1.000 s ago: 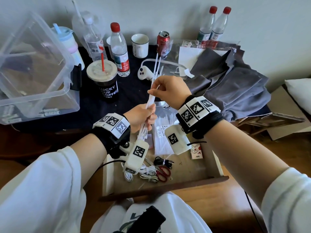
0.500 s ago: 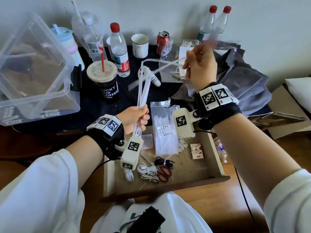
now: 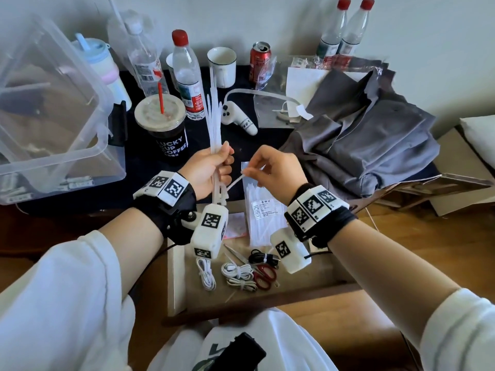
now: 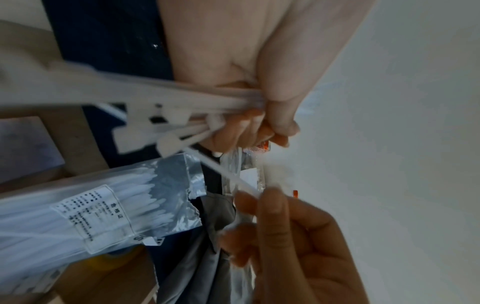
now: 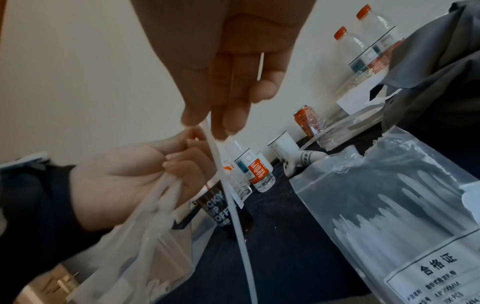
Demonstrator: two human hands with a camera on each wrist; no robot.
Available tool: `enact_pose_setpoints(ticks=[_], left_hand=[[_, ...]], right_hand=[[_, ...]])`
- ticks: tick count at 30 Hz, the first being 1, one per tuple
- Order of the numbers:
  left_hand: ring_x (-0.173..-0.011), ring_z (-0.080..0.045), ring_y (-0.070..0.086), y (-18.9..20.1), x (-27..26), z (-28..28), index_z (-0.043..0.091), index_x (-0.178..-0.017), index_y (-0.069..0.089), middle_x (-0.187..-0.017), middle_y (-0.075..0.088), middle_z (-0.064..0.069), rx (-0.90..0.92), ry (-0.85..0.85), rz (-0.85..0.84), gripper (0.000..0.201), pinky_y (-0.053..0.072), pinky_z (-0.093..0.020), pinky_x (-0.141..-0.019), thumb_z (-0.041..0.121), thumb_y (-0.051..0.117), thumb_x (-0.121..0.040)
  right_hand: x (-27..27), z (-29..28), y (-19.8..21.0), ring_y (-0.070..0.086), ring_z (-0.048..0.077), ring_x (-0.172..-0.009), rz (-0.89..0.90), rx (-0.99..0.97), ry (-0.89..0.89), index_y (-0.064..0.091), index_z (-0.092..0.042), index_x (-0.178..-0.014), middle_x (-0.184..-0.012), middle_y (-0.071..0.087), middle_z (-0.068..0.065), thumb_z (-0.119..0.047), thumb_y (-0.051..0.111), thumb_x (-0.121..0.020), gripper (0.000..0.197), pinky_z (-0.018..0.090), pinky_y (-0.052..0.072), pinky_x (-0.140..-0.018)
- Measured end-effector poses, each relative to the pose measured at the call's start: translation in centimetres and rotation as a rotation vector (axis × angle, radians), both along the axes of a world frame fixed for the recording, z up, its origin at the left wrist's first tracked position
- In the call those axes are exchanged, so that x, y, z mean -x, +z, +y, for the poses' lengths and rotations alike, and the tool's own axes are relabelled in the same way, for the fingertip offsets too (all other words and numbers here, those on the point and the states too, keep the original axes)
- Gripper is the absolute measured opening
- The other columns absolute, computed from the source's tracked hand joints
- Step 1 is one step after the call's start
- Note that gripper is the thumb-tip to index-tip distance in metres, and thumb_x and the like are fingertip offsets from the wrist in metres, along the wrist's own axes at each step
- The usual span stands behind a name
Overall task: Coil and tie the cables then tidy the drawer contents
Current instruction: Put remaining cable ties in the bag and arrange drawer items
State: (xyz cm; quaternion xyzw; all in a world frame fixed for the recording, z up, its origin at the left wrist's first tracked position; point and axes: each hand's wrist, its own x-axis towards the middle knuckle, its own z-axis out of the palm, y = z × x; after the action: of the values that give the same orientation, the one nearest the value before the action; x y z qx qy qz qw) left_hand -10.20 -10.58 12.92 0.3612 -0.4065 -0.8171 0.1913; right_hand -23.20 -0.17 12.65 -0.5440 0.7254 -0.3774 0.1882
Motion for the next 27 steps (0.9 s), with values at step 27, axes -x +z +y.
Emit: enact_pose_setpoints(ticks=[27], left_hand=[[-0.052,-0.004,0.036,-3.3,-1.1,-3.8,0.013,-0.073,0.049,-0.058,0.042,0.005,0.25,-0.574,-0.058,0.029,0.028,-0.022,-0.058,0.039,0.049,-0.084]], right_hand=[[-0.7,-8.7,0.6,0.047,0.007,-0.036,-0.462,-0.236,0.208,0.063,-0.009,-0.064,-0.06,0.062,0.014,-0.03,0.056,-0.093,0.036,0.018,0.035,-0.038]])
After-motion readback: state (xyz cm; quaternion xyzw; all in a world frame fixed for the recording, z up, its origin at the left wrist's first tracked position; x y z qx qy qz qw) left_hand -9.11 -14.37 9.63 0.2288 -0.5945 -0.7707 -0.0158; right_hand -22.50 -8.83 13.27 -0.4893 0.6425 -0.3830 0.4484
